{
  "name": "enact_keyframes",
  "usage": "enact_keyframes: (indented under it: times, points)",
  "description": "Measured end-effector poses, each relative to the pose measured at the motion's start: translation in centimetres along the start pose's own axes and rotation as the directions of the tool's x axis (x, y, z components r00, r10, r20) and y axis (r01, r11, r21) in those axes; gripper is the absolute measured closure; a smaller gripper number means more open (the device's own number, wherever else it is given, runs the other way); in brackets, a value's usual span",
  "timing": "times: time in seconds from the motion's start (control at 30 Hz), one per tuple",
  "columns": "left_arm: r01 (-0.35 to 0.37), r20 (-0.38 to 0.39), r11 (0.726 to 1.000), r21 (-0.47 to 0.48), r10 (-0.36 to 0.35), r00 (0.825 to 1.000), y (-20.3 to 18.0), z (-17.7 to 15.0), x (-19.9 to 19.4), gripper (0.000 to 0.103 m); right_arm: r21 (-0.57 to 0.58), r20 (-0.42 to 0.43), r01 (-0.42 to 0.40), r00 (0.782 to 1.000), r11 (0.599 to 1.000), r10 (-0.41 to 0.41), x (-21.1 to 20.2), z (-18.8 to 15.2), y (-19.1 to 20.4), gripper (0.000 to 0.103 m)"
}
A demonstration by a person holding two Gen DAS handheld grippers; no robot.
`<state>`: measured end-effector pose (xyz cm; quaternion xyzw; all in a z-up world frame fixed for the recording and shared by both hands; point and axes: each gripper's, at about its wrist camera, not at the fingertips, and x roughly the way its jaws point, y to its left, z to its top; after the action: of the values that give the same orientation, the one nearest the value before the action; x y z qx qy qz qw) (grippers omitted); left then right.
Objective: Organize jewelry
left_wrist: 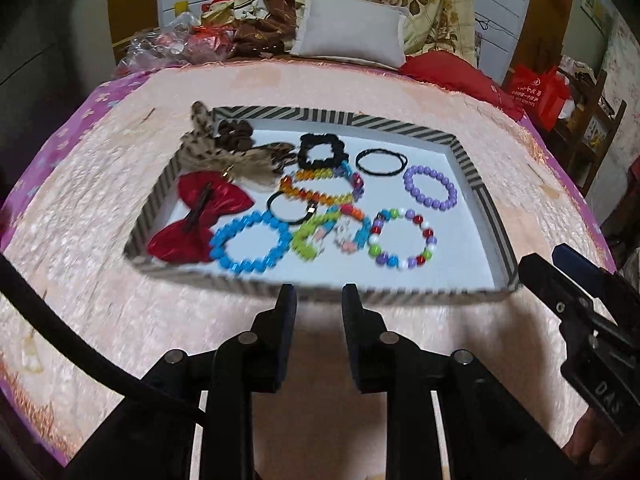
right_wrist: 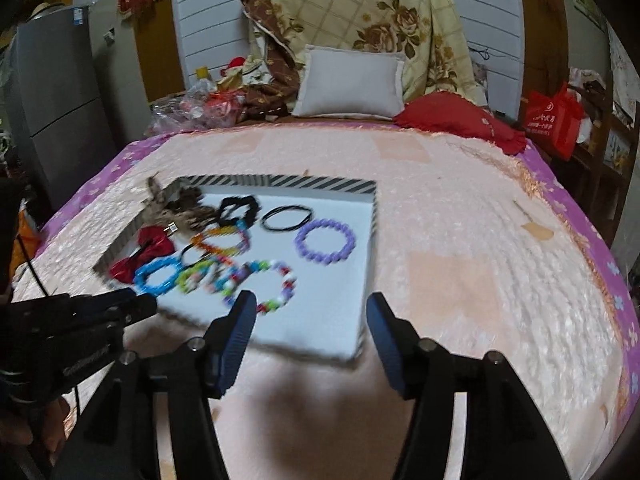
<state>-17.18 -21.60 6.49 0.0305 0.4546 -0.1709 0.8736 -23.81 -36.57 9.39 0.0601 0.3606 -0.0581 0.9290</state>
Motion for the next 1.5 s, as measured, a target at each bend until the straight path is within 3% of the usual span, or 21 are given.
enact_keyframes:
  times: [0.37, 0.93, 1.5]
  points:
    - [-0.114, 0.029, 0.993, 0.037, 0.113, 0.993, 0.5, -2.7, -3.4, 0.08, 0.068, -0.022, -0.019, 1.0, 0.998, 0.021, -1.8, -2.9, 1.9, 0.038]
    - [-0.132, 0.145, 0.991, 0.012, 0.129, 0.981, 1.2, -3.3, -7.8, 0.08, 0.086, 0.007, -0.013, 1.0, 0.996, 0.012, -3.8, -2.8, 2.6, 0.033]
    - [-0.154, 0.193, 0.988, 0.007, 0.149, 0.97, 1.4, -3.1, -8.4, 0.08, 0.068, -0.006, 0.0, 1.0, 0.998, 0.0, -3.3, -2.7, 3.2, 0.031]
